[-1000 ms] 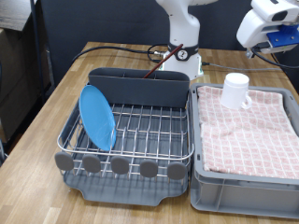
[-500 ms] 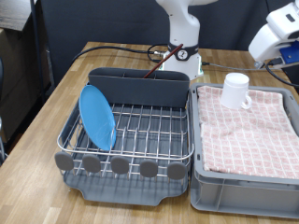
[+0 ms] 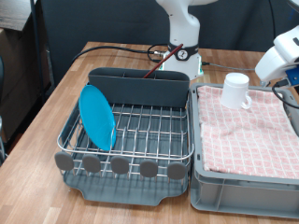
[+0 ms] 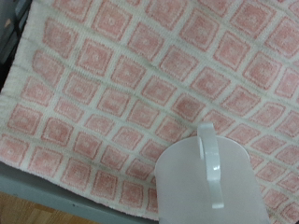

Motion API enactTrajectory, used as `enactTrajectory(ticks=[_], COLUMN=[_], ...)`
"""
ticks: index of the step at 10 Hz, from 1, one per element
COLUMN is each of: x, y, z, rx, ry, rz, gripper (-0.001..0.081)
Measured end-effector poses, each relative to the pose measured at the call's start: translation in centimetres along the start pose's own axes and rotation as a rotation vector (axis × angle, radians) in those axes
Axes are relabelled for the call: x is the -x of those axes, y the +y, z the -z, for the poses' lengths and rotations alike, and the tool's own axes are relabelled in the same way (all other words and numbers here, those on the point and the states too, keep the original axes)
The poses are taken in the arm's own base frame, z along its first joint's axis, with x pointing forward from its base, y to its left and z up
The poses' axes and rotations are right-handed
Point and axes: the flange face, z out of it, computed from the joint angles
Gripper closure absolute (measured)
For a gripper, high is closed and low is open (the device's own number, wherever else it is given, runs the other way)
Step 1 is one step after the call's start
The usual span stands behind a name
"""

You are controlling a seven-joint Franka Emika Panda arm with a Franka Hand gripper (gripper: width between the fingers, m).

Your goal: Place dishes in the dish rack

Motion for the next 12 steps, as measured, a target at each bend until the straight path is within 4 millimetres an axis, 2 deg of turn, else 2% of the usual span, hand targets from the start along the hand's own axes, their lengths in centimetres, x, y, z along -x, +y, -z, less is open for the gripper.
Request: enactTrajectory(ticks=[4, 12], x=[-0.3, 0.9], y=[-0.6, 0.6], z=[-2.5, -7.4], rx=[0.019, 0.07], ry=[-0.011, 0.016], rz=[0.008, 0.056], gripper=[0.0003, 0.0003])
